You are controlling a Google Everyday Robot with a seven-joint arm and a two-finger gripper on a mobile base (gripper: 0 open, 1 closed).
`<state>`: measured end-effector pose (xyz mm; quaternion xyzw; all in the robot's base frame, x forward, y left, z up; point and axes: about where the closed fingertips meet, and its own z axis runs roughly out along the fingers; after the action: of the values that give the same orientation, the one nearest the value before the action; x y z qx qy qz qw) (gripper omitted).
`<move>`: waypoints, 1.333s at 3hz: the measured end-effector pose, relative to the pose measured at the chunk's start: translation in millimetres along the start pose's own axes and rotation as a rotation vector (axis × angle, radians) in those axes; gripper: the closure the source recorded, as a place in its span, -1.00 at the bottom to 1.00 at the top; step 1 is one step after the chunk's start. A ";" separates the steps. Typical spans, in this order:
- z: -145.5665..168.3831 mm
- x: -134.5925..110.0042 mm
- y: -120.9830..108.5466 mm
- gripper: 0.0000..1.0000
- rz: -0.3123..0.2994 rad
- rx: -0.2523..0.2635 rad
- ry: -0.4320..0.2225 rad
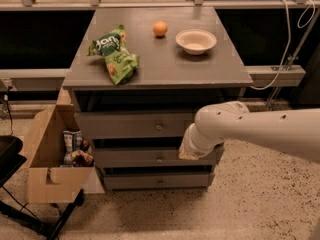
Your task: Close top drawer
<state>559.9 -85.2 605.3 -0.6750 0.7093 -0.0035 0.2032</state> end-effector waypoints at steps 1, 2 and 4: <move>-34.6 -7.0 28.0 0.77 -0.066 -0.095 0.066; -89.1 -1.0 55.7 1.00 -0.144 -0.135 0.145; -228.8 42.3 9.9 1.00 -0.075 0.197 0.204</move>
Offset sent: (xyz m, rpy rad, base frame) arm -0.1309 -0.0456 0.1418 -0.3059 0.0911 0.1753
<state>483.1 -186.5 800.4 -0.6741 0.6967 -0.1492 0.1949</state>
